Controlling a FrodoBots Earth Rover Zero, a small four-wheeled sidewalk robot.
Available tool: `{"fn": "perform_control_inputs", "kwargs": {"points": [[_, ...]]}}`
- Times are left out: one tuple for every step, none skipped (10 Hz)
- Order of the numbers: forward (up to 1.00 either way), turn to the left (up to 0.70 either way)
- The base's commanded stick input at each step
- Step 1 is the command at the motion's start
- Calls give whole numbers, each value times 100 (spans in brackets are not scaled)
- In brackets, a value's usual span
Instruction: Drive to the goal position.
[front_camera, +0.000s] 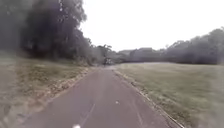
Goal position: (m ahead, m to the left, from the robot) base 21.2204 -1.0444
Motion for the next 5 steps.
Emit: {"fn": "perform_control_inputs", "kwargs": {"points": [[45,0],[45,0],[45,0],[45,0],[45,0]]}}
